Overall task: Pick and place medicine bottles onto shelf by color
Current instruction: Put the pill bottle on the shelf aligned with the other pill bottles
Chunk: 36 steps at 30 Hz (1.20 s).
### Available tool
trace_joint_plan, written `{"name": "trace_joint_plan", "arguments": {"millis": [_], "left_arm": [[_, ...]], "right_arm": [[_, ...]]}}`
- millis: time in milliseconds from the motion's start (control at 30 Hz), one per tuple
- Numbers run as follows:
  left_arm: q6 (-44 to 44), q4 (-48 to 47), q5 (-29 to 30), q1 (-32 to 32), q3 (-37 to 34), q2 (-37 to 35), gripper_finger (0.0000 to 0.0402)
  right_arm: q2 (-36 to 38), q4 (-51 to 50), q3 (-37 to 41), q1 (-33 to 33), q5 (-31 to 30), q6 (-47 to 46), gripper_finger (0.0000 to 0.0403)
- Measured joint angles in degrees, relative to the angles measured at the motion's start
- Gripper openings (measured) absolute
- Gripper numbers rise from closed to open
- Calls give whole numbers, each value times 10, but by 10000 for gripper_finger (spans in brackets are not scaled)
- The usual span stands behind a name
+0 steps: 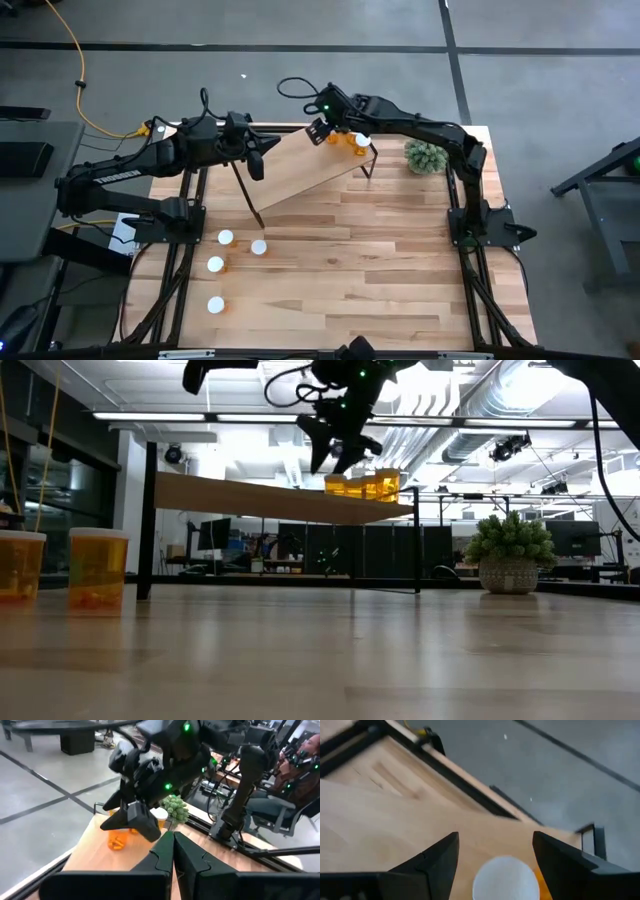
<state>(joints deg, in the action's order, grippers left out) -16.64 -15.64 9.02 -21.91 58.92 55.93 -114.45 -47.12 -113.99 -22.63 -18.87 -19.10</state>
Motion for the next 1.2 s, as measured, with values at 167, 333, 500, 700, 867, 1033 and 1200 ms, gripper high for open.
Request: {"name": "trace_joint_plan", "arguments": {"millis": [167,333,500,700,867,1033,1200], "left_arm": [[37,-5,2,-3,0,-22,0],[46,-28,-10,-2,0,-69,0],[38,-29,-22,32,-21,-121,0],[38,102,-22,103,-132,-192,0],[38,164,-22,154,-208,-210,0],[38,163,-15,178,-234,-198,0],[27,164,-4,180,-233,-185,12]], "right_arm": [[33,51,0,0,42,68,245],[92,46,2,11,151,137,245],[183,119,103,66,200,185,245],[334,362,385,139,198,77,245],[412,598,549,207,172,26,245],[428,665,609,239,120,65,245],[428,666,613,247,120,49,245]]}}
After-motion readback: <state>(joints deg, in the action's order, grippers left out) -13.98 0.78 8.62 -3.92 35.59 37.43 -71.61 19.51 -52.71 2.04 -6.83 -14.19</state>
